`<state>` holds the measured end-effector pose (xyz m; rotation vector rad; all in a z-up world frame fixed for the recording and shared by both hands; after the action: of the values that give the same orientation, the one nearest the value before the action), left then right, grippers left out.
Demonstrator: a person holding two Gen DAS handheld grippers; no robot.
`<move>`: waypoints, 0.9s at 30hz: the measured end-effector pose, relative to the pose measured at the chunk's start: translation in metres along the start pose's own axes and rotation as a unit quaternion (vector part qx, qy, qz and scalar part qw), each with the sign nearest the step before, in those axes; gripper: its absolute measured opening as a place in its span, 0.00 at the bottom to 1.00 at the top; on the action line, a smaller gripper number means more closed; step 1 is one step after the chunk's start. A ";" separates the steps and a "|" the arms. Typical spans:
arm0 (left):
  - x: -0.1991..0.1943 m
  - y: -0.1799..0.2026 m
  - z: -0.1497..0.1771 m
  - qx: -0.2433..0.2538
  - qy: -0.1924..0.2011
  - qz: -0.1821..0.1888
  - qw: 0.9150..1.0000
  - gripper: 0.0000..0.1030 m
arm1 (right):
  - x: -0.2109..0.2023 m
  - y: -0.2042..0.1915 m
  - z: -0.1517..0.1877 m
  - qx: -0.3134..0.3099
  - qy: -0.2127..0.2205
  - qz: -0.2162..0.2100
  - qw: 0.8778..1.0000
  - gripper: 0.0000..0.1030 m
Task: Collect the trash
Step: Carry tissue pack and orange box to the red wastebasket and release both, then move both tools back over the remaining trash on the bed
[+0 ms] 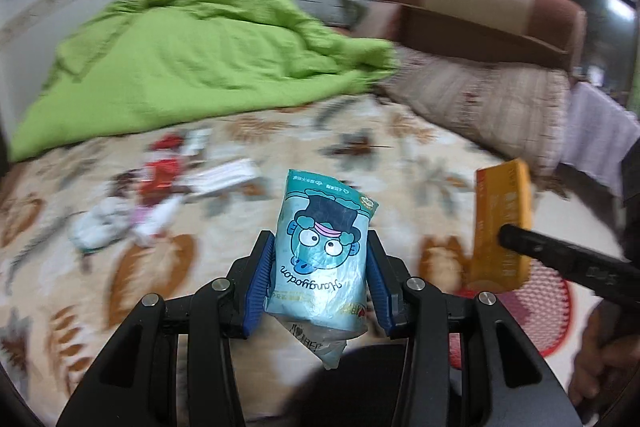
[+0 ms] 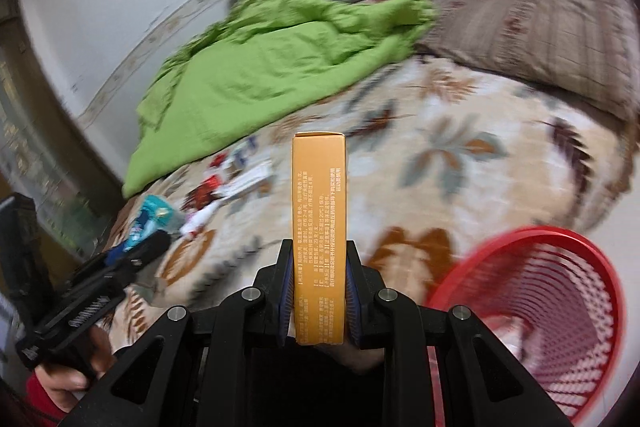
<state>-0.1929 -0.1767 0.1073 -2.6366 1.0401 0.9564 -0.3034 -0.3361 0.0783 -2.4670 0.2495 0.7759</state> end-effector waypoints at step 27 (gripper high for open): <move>0.044 0.158 0.010 0.058 -0.105 0.199 0.973 0.62 | -0.060 0.130 0.011 0.099 0.005 0.115 0.988 0.37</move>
<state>-0.2778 -0.3162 0.0872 -2.2143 1.5495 1.1757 -0.3995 -0.4386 0.0484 -2.2805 0.5942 0.7903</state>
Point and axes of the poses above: each gripper's, at about its wrist camera, not at the fingertips, and x roughly the way its jaws point, y to its right, z to its underside, the point moved 6 cm from there along x, roughly the way its jaws point
